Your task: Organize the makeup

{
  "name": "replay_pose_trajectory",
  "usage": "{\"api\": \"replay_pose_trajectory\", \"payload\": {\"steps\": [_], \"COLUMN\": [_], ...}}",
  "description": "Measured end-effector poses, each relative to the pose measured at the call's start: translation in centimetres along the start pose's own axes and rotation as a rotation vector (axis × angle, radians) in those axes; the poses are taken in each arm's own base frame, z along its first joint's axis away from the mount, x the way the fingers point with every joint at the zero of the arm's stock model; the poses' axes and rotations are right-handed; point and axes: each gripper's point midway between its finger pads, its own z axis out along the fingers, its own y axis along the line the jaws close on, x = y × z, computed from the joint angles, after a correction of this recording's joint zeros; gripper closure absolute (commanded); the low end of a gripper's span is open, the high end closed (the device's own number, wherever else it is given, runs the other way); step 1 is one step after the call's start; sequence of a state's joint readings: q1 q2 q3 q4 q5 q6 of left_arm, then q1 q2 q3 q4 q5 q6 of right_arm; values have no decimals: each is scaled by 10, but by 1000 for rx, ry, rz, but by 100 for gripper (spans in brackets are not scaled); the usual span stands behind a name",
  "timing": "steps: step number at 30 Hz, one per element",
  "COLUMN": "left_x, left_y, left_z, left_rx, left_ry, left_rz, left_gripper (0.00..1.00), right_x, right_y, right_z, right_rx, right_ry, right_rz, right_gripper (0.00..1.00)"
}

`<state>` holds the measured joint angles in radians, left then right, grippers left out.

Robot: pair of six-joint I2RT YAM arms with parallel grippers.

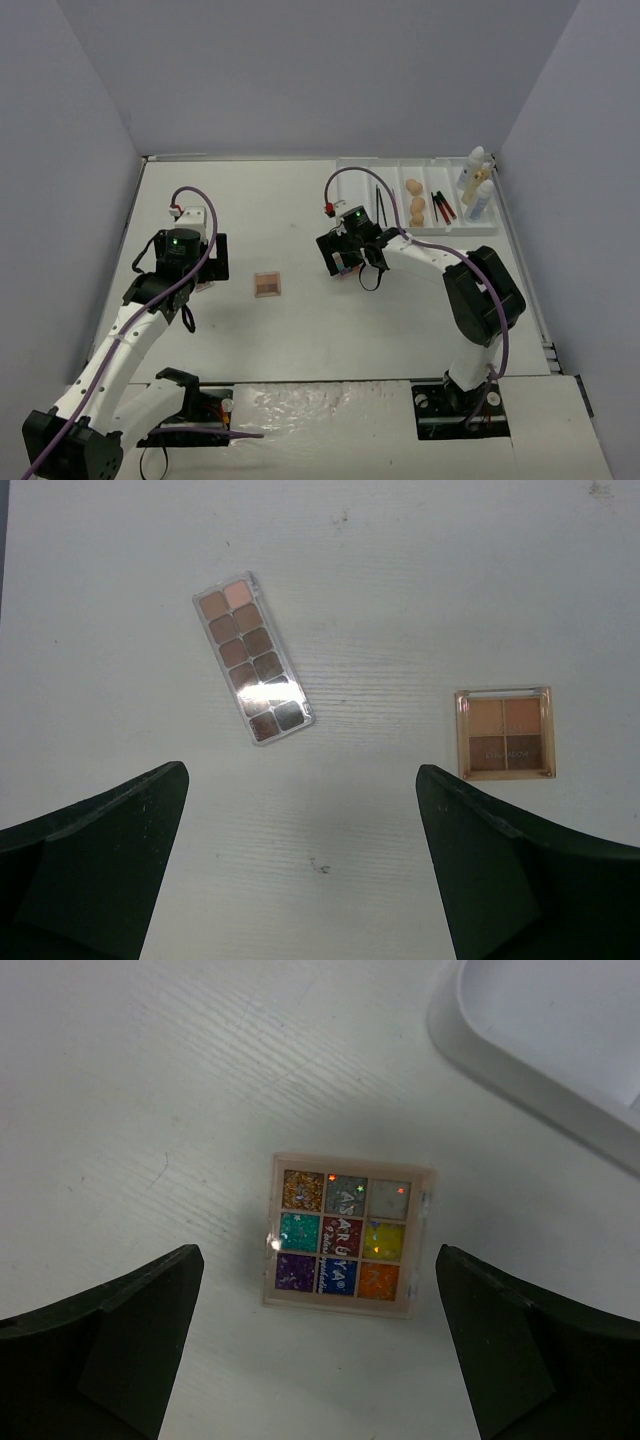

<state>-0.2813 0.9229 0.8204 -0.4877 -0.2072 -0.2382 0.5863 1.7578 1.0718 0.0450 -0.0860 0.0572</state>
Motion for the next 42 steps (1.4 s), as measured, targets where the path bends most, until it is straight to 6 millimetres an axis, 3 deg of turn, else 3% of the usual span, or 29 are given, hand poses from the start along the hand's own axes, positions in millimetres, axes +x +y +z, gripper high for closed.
{"api": "replay_pose_trajectory", "payload": {"steps": [15, 19, 22, 24, 34, 38, 42], "left_x": [-1, -1, 0, 0, 1, 1, 1], "left_y": [-2, -2, -2, -2, -2, -2, -2], "left_z": [0, 1, 2, 2, 2, 3, 3], "left_rx": [9, 8, 8, 7, 7, 7, 7], "left_ry": [-4, -2, 1, 4, 6, 7, 7], "left_rz": [-1, -1, 0, 1, 2, 2, 2], "left_gripper": [3, 3, 3, 3, 3, 3, 3], "right_x": [31, 30, 29, 29, 28, 18, -24], "right_y": [-5, -4, -4, -4, -4, -3, -1], "right_z": [22, 23, 23, 24, 23, 19, 11], "right_rx": [72, 71, 70, 71, 73, 73, 68], "right_ry": [65, 59, 56, 54, 56, 56, -11], "right_rz": [21, 28, 31, 32, 34, 34, 38], "right_gripper": [1, 11, 31, 38, 45, 45, 45]}}
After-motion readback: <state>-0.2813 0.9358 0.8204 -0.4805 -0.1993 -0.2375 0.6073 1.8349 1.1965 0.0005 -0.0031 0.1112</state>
